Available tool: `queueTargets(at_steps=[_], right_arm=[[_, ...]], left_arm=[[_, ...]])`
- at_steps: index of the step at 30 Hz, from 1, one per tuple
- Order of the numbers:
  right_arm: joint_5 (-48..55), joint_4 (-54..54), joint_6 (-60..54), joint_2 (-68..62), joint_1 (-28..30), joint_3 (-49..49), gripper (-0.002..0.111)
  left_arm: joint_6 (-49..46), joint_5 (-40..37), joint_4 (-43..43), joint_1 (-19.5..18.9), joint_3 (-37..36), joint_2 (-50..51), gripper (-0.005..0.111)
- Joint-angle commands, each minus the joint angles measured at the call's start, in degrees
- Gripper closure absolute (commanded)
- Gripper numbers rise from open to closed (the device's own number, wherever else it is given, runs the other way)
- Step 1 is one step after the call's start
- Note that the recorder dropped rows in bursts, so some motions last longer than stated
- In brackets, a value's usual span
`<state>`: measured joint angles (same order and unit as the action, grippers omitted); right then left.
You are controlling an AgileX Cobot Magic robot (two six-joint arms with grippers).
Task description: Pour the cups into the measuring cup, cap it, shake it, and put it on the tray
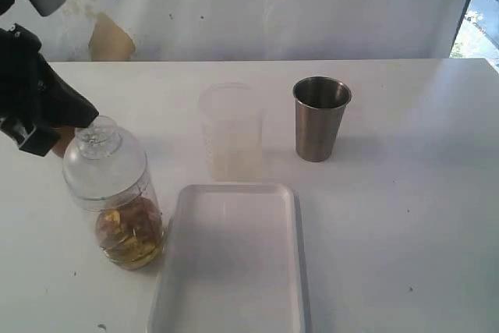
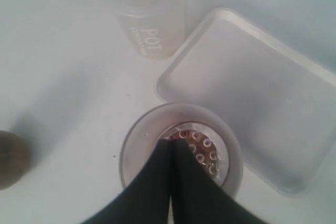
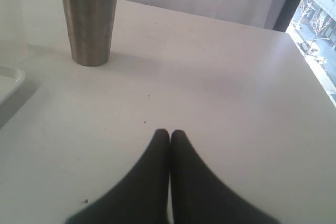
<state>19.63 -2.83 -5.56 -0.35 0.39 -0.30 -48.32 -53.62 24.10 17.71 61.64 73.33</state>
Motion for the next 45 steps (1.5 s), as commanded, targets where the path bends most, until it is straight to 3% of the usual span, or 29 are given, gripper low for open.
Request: queueTargets(at_steps=[1,15,22,24,33,38,45], right_arm=[[0.0,0.0,2.3,0.4,0.3,0.3,0.108],[0.0,0.0,2.8,0.4,0.3,0.3,0.108],[0.0,0.1,2.8,0.4,0.3,0.3,0.108],[0.0,0.1,2.8,0.4,0.3,0.3,0.108],[0.0,0.1,2.8,0.4,0.3,0.3,0.108],[0.0,0.1,2.8,0.4,0.3,0.3,0.108],[0.0,0.1,2.8,0.4,0.3,0.3,0.108]], left_arm=[[1.4,-4.5,-5.1,0.1,-1.0,1.0,0.107],[-1.6,-3.7,1.3,0.1,-1.0,1.0,0.107],[-2.8,-0.6,3.8,0.1,-1.0,-1.7,0.063],[-3.0,-0.6,4.2,0.1,-1.0,-2.0,0.058],[-2.9,2.6,4.9,0.1,-0.9,-7.8,0.057],[4.7,5.6,3.7,0.1,-1.0,-17.0,0.057],[8.7,9.8,4.2,0.1,-1.0,-18.4,0.057]])
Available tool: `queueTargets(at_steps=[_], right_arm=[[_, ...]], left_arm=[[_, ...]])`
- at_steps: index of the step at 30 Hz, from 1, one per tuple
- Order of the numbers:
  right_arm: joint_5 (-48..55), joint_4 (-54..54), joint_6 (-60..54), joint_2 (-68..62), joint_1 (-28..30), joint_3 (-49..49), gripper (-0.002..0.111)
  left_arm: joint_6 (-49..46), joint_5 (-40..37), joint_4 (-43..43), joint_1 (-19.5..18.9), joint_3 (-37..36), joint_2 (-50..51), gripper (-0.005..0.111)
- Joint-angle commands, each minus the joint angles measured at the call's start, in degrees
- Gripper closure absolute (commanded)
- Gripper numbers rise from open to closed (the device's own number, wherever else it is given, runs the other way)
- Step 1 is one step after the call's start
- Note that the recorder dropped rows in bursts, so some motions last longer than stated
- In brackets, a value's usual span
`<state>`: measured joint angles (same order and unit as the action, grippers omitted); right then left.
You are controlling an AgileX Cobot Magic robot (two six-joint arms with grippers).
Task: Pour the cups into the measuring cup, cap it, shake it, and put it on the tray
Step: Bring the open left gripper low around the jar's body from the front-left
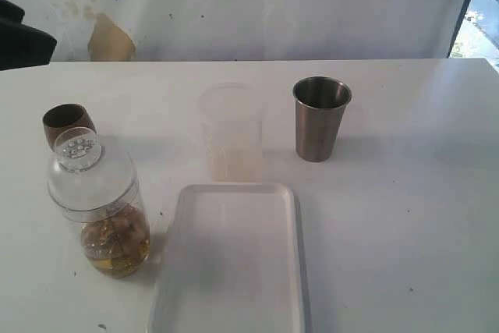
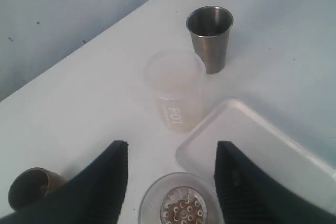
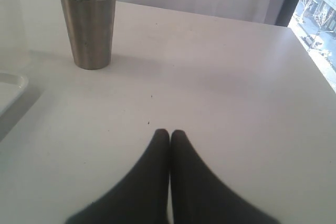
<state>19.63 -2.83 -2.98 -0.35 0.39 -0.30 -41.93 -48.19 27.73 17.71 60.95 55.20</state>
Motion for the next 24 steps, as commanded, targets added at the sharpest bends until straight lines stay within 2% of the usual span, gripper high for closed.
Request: queueTargets(at_steps=[1,2,5,6,8,10,12,15,20,24], right_arm=[[0.0,0.1,0.2,0.4,0.3,0.3,0.108],[0.0,0.1,0.2,0.4,0.3,0.3,0.108],[0.0,0.1,0.2,0.4,0.3,0.3,0.108],[0.0,0.1,0.2,0.4,0.3,0.3,0.108],[0.0,0.1,0.2,0.4,0.3,0.3,0.108],[0.0,0.1,0.2,0.4,0.3,0.3,0.108],[0.0,0.1,0.2,0.4,0.3,0.3,0.108],[0.0,0.1,0.2,0.4,0.3,0.3,0.108],[0.0,0.1,0.2,0.4,0.3,0.3,0.108],[0.0,0.1,0.2,0.4,0.3,0.3,0.108]], left_arm=[[4.3,5.2,0.6,0.1,-0.3,-0.4,0.057],[7.9,5.6,0.3,0.1,-0.3,-0.4,0.057],[8.8,7.6,0.2,0.1,-0.3,-0.4,0.056],[9.5,8.4,-0.5,0.1,-0.3,-0.4,0.043],[9.0,8.1,-2.9,0.1,-0.3,-0.5,0.004],[11.3,7.5,-6.5,0.1,-0.3,-0.6,0.002],[11.4,6.8,-6.5,0.1,-0.7,-1.8,0.002],[9.9,15.0,-0.8,0.1,-5.4,-6.4,0.002],[9.5,33.6,6.0,0.1,-22.2,-17.1,0.002],[8.2,43.3,14.0,0.6,-35.5,-21.1,0.002]])
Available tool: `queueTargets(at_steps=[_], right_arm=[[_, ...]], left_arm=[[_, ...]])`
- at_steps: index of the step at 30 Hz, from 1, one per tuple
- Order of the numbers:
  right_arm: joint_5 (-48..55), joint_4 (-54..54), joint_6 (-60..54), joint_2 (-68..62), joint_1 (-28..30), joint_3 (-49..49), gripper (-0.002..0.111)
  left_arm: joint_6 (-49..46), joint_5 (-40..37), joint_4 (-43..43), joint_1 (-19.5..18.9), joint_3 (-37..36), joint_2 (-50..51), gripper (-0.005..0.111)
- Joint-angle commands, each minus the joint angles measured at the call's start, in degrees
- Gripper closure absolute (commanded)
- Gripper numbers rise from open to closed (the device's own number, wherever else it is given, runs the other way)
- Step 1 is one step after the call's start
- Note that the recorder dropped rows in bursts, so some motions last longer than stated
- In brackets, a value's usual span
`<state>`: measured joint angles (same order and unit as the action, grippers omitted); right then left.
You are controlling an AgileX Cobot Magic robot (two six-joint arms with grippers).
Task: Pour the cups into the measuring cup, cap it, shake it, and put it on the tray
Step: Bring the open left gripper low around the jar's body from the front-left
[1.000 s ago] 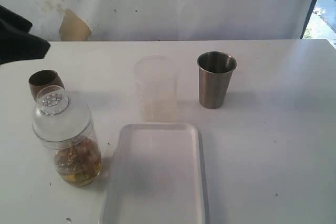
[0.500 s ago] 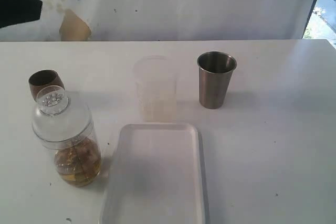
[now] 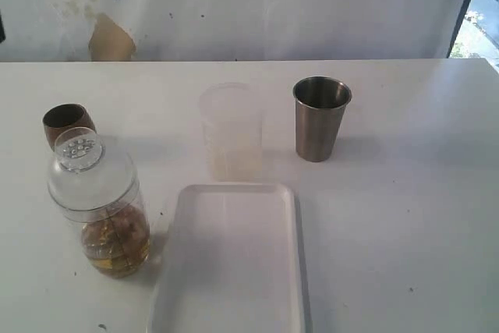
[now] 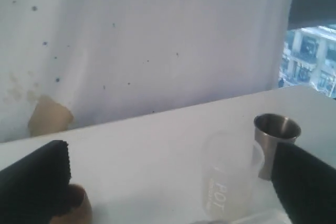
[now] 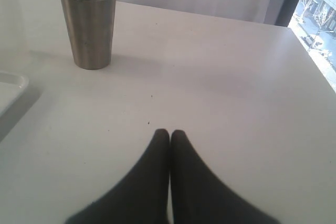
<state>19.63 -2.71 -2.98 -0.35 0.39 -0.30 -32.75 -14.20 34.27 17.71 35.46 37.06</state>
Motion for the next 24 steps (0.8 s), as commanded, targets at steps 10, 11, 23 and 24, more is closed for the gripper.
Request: queueTargets(at_steps=[10,11,23,24], right_arm=[[0.0,-0.1,0.2,0.4,0.3,0.3,0.108],[0.0,-0.1,0.2,0.4,0.3,0.3,0.108],[0.0,-0.1,0.2,0.4,0.3,0.3,0.108],[0.0,-0.1,0.2,0.4,0.3,0.3,0.108]], left_arm=[[-6.7,11.3,11.8,12.8,-18.2,-4.1,0.002],[-7.2,10.9,11.8,13.8,-18.5,-4.1,0.002],[0.4,25.7,9.5,16.0,-35.5,-4.1,0.002],[3.5,26.0,4.9,16.5,-35.5,-4.4,0.002]])
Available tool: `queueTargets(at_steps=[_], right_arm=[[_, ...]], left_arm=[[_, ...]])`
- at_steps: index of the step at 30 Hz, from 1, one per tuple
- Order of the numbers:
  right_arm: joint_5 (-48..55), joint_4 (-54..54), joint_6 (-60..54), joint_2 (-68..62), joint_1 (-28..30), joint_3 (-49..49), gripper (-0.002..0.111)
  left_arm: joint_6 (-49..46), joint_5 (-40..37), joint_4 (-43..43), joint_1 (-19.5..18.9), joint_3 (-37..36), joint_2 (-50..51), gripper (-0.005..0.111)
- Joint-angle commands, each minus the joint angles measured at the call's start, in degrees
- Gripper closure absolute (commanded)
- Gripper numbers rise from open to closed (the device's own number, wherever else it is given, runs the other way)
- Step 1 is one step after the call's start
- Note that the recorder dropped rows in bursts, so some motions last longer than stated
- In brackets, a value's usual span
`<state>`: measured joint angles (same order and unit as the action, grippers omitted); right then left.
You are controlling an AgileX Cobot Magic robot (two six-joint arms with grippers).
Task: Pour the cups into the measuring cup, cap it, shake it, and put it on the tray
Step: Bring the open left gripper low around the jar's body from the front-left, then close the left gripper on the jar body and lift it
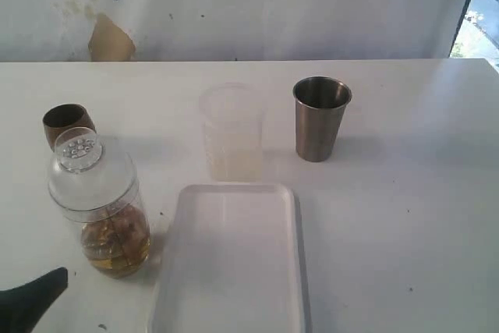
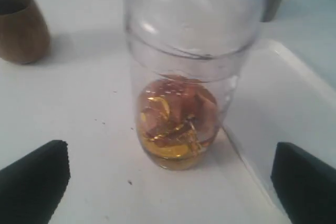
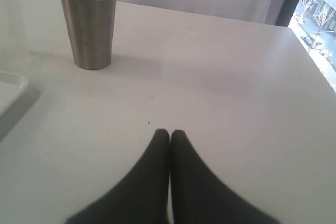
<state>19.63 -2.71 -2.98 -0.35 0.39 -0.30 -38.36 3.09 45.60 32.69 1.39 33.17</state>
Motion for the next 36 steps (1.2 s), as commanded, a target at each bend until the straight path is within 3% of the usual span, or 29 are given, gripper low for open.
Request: queueTargets(at_steps=[1,5,7,13,21,25,29,31,36], right_arm=[[0.0,-0.1,0.2,0.4,0.3,0.3,0.108],[0.0,-0.1,0.2,0.4,0.3,0.3,0.108],[0.0,-0.1,0.2,0.4,0.3,0.3,0.108],[0.0,-0.1,0.2,0.4,0.3,0.3,0.108],[0.0,-0.1,0.2,0.4,0.3,0.3,0.108],[0.0,-0.1,0.2,0.4,0.3,0.3,0.108],[0.0,-0.1,0.2,0.4,0.3,0.3,0.108],[0.0,-0.1,0.2,0.4,0.3,0.3,0.108],[0.0,-0.1,0.2,0.4,0.3,0.3,0.108]], left_arm=[[12.8,8.6,-11.6,2.2,-1.4,-0.5,0.002],[40.2,11.3,-46.7,6.1,-1.4,-0.4,0.002],[46.9,11.9,-55.9,6.5,-1.4,-0.4,0.002],[45.7,16.5,-53.6,6.2,-1.4,5.1,0.002],[28.3,30.9,-32.7,6.2,-1.4,22.1,0.002],[29.5,35.4,-35.5,6.2,-1.4,30.0,0.002],[30.8,46.5,-34.3,6.2,-1.4,37.8,0.002],[30.8,49.0,-31.9,6.2,-1.4,40.5,0.002],[31.5,52.7,-36.4,6.2,-0.1,48.6,0.002]])
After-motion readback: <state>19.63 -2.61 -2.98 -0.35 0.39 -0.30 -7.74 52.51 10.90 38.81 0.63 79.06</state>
